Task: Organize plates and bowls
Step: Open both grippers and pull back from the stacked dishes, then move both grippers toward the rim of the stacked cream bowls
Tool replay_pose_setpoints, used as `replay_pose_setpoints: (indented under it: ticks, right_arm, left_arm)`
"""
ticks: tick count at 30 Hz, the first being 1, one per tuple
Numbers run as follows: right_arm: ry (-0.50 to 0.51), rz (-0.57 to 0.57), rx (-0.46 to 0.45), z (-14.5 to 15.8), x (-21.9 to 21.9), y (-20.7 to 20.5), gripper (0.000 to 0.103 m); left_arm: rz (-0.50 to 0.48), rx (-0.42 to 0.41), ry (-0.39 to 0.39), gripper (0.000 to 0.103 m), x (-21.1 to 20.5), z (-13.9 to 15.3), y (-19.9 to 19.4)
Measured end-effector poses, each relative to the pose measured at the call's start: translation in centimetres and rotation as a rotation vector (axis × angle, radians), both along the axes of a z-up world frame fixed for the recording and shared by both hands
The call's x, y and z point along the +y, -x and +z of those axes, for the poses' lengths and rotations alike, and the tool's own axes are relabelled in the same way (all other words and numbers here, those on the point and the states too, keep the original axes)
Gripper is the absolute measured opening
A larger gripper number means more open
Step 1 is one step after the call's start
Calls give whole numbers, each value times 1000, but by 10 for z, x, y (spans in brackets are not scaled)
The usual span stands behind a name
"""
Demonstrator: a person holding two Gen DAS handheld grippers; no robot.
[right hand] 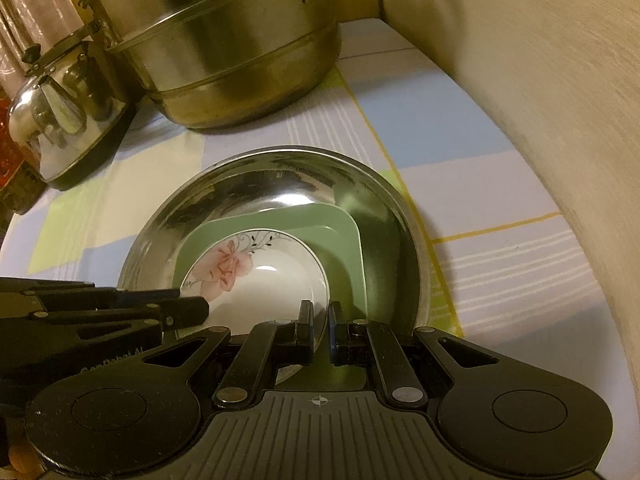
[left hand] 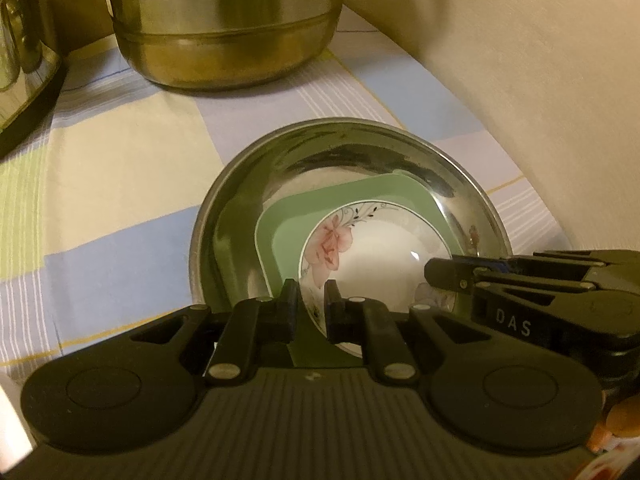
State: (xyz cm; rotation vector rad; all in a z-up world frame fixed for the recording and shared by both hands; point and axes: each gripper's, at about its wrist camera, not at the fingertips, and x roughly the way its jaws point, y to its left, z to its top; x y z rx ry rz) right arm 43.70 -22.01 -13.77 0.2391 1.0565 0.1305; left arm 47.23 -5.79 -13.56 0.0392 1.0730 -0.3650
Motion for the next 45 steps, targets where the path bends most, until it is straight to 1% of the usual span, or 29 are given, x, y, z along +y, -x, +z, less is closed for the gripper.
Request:
replay_pose_setpoints:
  ticks: [6, 8, 9, 10, 11, 12, 17, 20, 27, 31, 35, 40, 42, 45]
  right_arm:
    - [20, 10, -40, 9, -1, 4, 9]
    - [25, 14, -59, 14, -3, 7, 13]
    - [23, 11, -66, 16, -4, 9, 23]
    - [18, 9, -71, 18, -5, 11, 42]
    - [10, 7, -78, 21, -6, 13, 59]
    - [0, 5, -87, 24, -8, 16, 62]
    - [-27, -11, -112, 37, -13, 28, 63]
    - [-38, -5, -149, 46, -14, 38, 63]
    - [-54, -6, -210, 68, -17, 65, 66]
    - [-70, -7, -236, 80, -18, 84, 67]
    - [-83, 1, -260, 91, -20, 104, 67]
    - [-105, 7, -275, 103, -23, 136, 68]
    - [-112, 12, -281, 106, -24, 151, 70]
    - [-119, 29, -285, 109, -24, 174, 76]
  left_arm:
    - [5, -24, 21, 13, 4, 12, 5]
    - [2, -40, 19, 14, 6, 18, 9]
    - [2, -49, 15, 14, 6, 21, 12]
    - [1, -55, 11, 14, 5, 23, 14]
    - [0, -62, 8, 14, 5, 26, 16]
    - [0, -68, 7, 15, 5, 28, 19]
    - [15, -81, 4, 18, 10, 40, 30]
    - [28, -92, 15, 18, 13, 49, 40]
    - [53, -148, 22, 21, 17, 75, 66]
    - [71, -173, 30, 27, 19, 88, 85]
    - [82, -200, 33, 29, 20, 101, 108]
    - [99, -227, 31, 39, 22, 113, 146]
    - [109, -232, 33, 39, 23, 116, 163]
    - [120, -233, 36, 40, 24, 119, 187]
